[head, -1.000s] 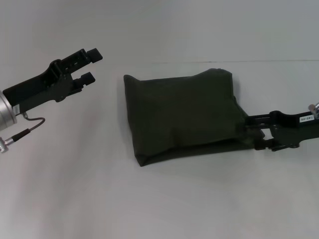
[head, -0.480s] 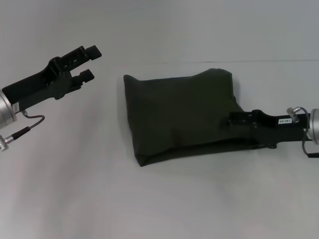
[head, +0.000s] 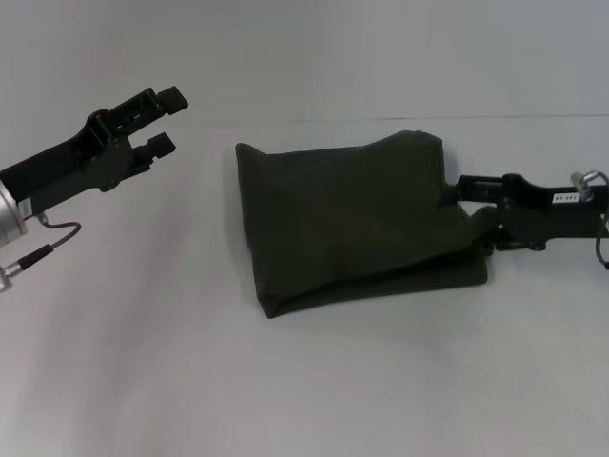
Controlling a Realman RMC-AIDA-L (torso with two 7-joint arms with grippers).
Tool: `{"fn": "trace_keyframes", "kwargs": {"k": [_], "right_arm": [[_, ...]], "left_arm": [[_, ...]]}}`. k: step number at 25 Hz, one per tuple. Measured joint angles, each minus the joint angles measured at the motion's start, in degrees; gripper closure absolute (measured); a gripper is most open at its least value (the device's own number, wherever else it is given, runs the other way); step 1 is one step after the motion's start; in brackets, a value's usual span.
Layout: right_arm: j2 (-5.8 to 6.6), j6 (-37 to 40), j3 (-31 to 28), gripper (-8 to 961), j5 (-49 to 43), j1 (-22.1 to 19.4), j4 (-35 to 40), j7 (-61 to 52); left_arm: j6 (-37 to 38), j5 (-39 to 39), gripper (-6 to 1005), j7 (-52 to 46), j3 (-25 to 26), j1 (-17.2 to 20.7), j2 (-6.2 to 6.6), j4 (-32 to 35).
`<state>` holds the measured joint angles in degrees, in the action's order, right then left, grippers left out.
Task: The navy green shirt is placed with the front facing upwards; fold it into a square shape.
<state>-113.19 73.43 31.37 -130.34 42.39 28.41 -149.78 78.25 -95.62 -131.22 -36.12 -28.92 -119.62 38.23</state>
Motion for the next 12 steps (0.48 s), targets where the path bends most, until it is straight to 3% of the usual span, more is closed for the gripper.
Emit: {"fn": "trace_keyframes", "kwargs": {"k": [12], "right_arm": [[1.08,1.1,2.1,104,0.6,-0.2,-0.1,-0.8]], "left_arm": [[-0.1,0.7,98,0.0,0.0,-0.2,0.0,0.0]]}}
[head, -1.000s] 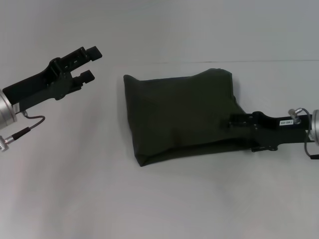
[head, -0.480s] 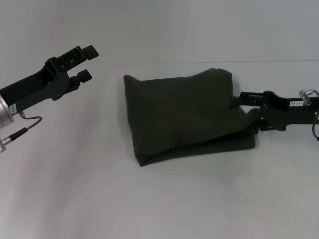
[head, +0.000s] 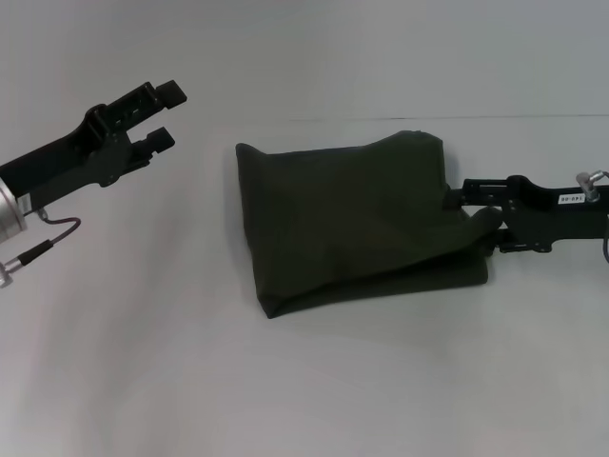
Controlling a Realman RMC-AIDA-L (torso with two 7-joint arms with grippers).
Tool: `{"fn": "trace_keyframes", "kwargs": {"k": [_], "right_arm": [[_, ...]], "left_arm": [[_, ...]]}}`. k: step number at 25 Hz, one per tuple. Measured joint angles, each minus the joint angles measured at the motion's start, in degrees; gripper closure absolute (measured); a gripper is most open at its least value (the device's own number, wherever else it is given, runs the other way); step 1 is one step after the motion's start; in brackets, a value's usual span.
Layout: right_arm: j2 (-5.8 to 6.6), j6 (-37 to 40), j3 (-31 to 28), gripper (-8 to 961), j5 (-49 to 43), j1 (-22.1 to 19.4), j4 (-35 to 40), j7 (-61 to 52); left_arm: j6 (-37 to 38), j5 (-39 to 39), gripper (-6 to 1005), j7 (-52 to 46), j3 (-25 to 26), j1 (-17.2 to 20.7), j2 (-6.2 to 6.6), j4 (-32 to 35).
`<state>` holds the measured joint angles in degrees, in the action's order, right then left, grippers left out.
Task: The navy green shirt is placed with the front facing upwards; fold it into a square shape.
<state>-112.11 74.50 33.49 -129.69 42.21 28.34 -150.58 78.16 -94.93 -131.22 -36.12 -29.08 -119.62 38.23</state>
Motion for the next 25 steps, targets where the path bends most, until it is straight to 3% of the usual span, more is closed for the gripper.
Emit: {"fn": "trace_keyframes", "kwargs": {"k": [6,9,19,25], "right_arm": [[0.28,-0.5,0.0,105,-1.5,0.0,0.6,-1.1],[0.43,-0.5,0.2,346,-1.5,0.0,0.6,-1.0],[0.44,-0.4,2.6,595,-1.6,0.0,2.1,-0.6],[0.52,1.9,7.0,805,-1.6,0.5,7.0,-1.9]], "left_arm": [[0.0,0.1,98,0.0,0.0,-0.2,0.0,0.0],[0.0,0.2,98,0.0,0.0,-0.2,0.0,0.0],[0.0,0.2,99,0.0,0.0,0.2,-0.09,0.0],[0.4,0.7,99,0.0,0.0,0.3,-0.06,0.0]]}}
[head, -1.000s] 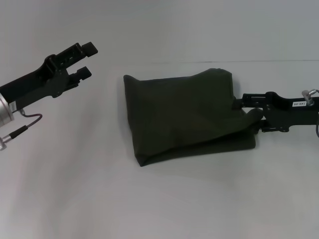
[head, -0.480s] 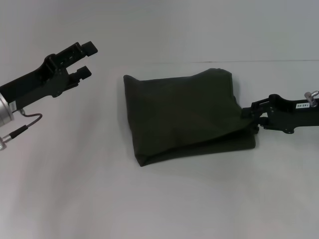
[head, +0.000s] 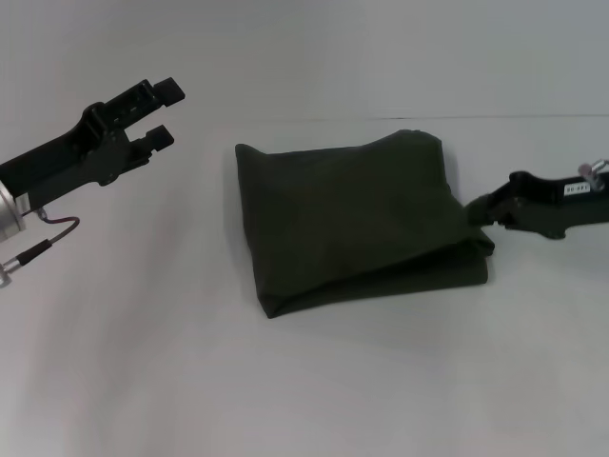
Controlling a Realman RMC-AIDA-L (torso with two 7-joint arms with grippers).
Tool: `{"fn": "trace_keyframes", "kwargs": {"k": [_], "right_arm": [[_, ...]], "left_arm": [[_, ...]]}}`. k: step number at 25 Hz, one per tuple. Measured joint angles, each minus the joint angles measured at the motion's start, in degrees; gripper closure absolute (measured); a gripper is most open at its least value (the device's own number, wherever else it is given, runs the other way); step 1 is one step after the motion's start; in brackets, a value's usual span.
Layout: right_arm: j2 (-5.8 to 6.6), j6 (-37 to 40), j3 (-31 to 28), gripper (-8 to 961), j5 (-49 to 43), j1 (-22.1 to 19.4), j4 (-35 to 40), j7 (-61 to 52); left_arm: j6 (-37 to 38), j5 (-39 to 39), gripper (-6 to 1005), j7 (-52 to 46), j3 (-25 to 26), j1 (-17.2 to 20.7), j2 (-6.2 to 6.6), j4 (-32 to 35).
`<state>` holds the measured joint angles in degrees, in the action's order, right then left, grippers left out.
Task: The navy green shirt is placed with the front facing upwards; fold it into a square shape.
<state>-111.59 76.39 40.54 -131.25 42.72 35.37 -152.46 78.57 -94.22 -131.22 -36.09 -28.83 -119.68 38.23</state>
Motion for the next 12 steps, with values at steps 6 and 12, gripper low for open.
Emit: {"fn": "trace_keyframes", "kwargs": {"k": [6,12], "right_arm": [[-0.38,5.0,6.3,943,-1.7,-0.1,13.2,-4.9],[-1.22,5.4,9.5,937,-7.4,1.0,14.1,-6.8]], "left_arm": [[0.2,0.0,98,0.0,0.7,0.2,0.05,0.0],[0.2,0.0,98,0.0,1.2,0.3,0.02,0.0]]}}
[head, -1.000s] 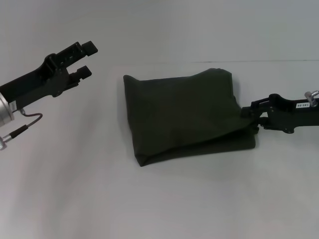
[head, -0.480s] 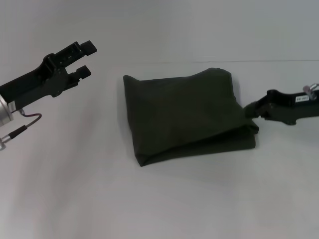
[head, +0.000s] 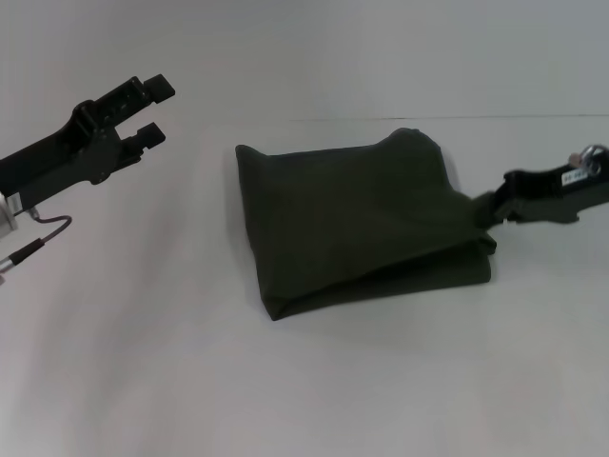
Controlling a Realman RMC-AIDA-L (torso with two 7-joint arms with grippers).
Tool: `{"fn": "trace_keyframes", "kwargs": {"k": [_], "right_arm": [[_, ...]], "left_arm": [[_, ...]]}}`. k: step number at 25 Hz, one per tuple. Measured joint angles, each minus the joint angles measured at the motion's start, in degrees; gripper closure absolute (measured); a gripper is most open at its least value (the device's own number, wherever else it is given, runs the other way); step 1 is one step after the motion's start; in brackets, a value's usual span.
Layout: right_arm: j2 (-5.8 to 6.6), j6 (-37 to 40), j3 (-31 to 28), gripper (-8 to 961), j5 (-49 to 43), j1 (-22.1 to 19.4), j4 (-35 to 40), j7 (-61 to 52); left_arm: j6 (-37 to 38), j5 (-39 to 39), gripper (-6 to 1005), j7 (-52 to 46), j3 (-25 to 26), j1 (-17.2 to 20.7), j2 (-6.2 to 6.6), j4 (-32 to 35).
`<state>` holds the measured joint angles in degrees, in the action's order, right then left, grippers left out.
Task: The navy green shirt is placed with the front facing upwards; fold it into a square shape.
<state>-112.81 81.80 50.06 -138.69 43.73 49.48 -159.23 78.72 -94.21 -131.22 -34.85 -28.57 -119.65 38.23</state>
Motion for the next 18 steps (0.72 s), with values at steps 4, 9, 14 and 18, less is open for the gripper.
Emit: {"fn": "trace_keyframes", "kwargs": {"k": [4,9,14,18], "right_arm": [[-0.29,-1.7,0.7,919,-3.1,0.7,-2.9,0.0],[-0.56,-5.1,0.8,896,-4.7,1.3,-6.9,0.4],[-0.63,-9.3,1.1,873,-5.5,2.3,-10.8,0.8],[-0.73,-11.9,1.9,855,-5.8,3.4,-13.6,1.4]], "left_arm": [[-0.4,0.0,98,0.0,0.2,0.0,0.02,0.0],[-0.5,0.0,98,0.1,0.2,0.0,0.07,0.0],[-0.6,0.0,99,0.1,0.2,0.0,0.05,0.0],[-0.6,0.0,99,0.1,0.6,0.0,0.0,0.0]]}}
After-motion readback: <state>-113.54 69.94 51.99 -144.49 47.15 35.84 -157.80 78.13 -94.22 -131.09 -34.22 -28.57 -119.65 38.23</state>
